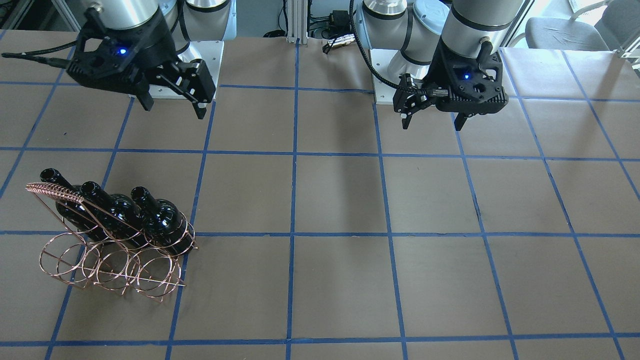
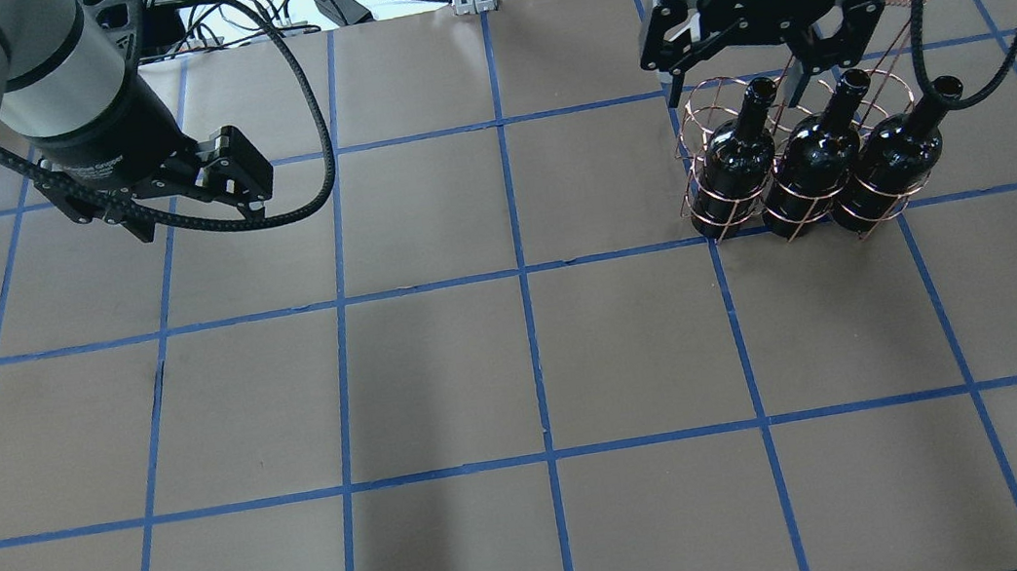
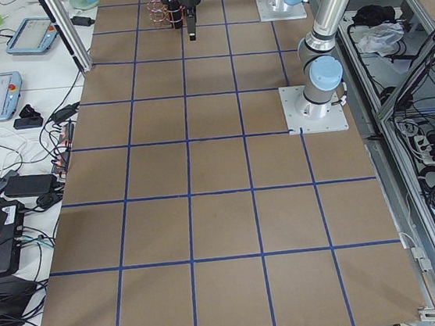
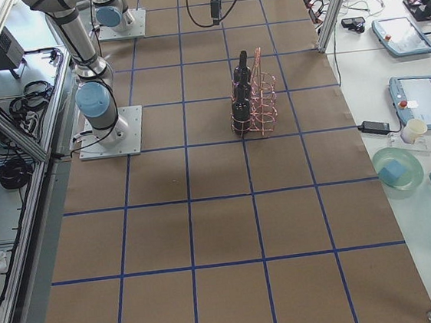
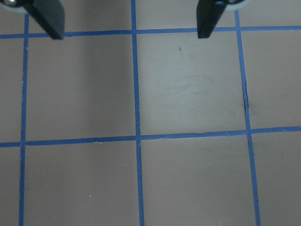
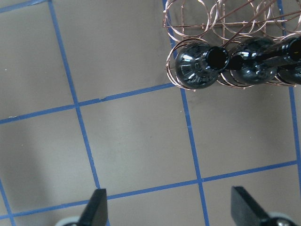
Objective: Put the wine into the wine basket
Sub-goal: 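Open the right gripper and raise it off the bottle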
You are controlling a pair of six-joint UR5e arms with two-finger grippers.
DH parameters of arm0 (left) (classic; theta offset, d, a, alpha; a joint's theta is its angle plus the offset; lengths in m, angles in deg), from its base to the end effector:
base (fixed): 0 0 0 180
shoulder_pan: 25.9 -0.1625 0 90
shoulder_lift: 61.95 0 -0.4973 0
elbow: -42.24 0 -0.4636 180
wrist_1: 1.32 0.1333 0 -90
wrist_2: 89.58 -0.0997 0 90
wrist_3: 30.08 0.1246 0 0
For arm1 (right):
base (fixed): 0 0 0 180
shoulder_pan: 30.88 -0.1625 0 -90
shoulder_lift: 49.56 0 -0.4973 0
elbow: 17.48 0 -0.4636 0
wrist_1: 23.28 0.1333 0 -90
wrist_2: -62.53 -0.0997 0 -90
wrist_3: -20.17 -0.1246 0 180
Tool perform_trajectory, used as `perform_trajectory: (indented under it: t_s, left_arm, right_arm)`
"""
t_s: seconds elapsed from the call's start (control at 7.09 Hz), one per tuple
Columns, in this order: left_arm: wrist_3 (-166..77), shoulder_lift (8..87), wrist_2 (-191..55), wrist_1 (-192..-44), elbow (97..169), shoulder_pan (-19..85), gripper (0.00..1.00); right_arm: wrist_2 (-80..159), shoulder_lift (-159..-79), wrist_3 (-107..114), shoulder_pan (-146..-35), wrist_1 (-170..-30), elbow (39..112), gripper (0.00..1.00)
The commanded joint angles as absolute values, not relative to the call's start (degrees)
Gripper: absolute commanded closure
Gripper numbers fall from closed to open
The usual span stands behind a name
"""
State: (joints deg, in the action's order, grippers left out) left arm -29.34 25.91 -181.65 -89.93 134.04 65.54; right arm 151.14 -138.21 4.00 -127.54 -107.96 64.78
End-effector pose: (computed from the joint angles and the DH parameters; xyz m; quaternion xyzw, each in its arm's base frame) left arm -0.1425 -0.5450 0.5408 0.0187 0.9995 -0.0152 0.0180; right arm 0.2020 -0.5548 0.5886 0.0828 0.9965 -0.0068 0.0137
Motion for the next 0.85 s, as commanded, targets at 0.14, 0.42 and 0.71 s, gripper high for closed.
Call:
perform_trajectory:
  t_s: [0.14, 0.42, 0.71]
  left_arm:
    - [-29.7, 26.0, -181.2, -89.9, 134.0, 65.8, 0.0]
    - [-29.7, 25.9, -181.2, -89.8, 134.0, 65.8, 0.0]
    - [-29.2, 25.7, -181.2, -89.7, 133.7, 65.6, 0.0]
  right_arm:
    - [154.1, -139.3, 13.7, -127.2, -107.9, 64.7, 0.02]
    - [153.8, -139.3, 17.9, -125.9, -107.7, 65.1, 0.02]
    - [153.8, -139.4, 17.6, -126.0, -107.7, 65.3, 0.01]
